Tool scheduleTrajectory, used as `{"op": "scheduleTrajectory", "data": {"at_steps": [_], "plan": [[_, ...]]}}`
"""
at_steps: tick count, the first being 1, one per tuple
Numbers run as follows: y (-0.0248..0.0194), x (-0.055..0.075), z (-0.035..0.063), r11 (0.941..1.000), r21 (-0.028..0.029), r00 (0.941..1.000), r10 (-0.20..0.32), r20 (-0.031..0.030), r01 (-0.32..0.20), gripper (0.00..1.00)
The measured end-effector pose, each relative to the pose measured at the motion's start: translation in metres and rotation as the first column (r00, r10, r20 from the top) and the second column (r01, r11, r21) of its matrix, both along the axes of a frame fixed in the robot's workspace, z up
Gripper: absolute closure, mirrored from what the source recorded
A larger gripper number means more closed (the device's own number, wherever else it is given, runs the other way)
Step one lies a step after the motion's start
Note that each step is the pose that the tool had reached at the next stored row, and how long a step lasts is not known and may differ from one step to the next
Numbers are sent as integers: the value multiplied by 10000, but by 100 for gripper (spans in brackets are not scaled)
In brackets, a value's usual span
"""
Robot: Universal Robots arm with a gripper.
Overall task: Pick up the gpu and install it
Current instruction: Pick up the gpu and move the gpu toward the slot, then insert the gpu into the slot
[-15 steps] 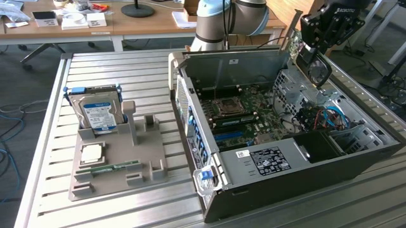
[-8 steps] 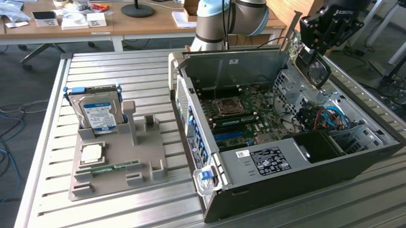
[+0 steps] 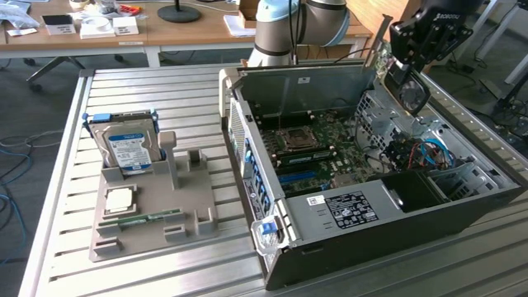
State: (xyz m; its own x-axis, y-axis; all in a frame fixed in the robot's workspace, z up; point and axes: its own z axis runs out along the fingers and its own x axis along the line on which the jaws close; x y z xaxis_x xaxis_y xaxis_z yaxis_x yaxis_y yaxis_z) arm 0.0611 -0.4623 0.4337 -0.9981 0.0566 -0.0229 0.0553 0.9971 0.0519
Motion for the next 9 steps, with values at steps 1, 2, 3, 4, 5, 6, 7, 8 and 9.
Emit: {"op": "scheduleTrajectory", "data": {"at_steps": [1,2,3,4,5,6,7,8,9], "plan": [[0,0,-10,10000,-1,10000,0,-1,0,73],[0,0,-14,10000,-2,10000,0,-1,0,73],[0,0,-14,10000,-2,10000,1,-1,-1,73],[0,0,-14,10000,-3,10000,0,-1,0,73],[0,0,-14,10000,-3,10000,0,-1,0,73],[0,0,-15,10000,-2,10000,0,-1,0,73],[0,0,-15,10000,-2,10000,0,-1,0,73],[0,0,-15,10000,-2,10000,0,-1,0,73],[0,0,-15,10000,-2,10000,0,-1,0,73]]}}
